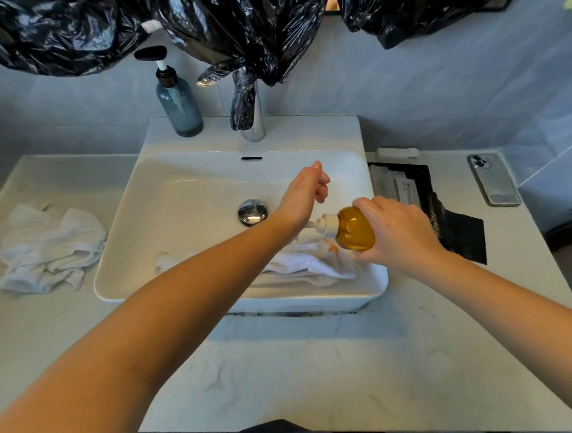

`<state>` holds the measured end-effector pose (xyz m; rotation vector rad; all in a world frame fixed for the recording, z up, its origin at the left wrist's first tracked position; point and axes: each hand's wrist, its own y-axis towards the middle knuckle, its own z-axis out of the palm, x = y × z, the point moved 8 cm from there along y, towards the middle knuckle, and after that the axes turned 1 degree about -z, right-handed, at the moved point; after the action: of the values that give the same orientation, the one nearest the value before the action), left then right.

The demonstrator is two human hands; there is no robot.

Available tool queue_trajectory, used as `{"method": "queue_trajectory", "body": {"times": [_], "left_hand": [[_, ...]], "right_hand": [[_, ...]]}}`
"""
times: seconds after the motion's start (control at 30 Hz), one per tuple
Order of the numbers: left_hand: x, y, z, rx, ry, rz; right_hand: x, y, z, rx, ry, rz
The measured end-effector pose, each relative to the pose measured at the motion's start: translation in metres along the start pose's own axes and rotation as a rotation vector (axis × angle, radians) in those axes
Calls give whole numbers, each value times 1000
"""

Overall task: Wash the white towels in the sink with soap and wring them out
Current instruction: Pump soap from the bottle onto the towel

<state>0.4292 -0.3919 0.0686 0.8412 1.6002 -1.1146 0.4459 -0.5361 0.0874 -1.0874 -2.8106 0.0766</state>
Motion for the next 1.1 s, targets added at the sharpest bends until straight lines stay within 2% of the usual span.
{"method": "queue_trajectory", "body": {"times": [0.27,0.4,0.63,0.73,0.83,0.93,1.0,1.1], "left_hand": [[-19,1,46,58,21,40],[-23,9,56,31,15,22],[-17,10,75,133,65,27],[-14,11,61,104,-58,-26],[-12,12,29,46,-167,-63],[8,12,-22,-83,-118,-129],[29,4,-55,-141,18,-163],[55,-15,-80,-90,354,-154]], "right_hand": [[-30,-20,-9,-22,39,54],[-50,-27,-10,-27,70,116],[-53,-31,2,-17,109,148],[-56,-35,1,-18,160,182],[-54,-31,-3,-63,349,226],[-55,-14,-8,-143,558,282],[-61,4,-10,-209,679,319],[-64,47,-14,-223,952,360]]}}
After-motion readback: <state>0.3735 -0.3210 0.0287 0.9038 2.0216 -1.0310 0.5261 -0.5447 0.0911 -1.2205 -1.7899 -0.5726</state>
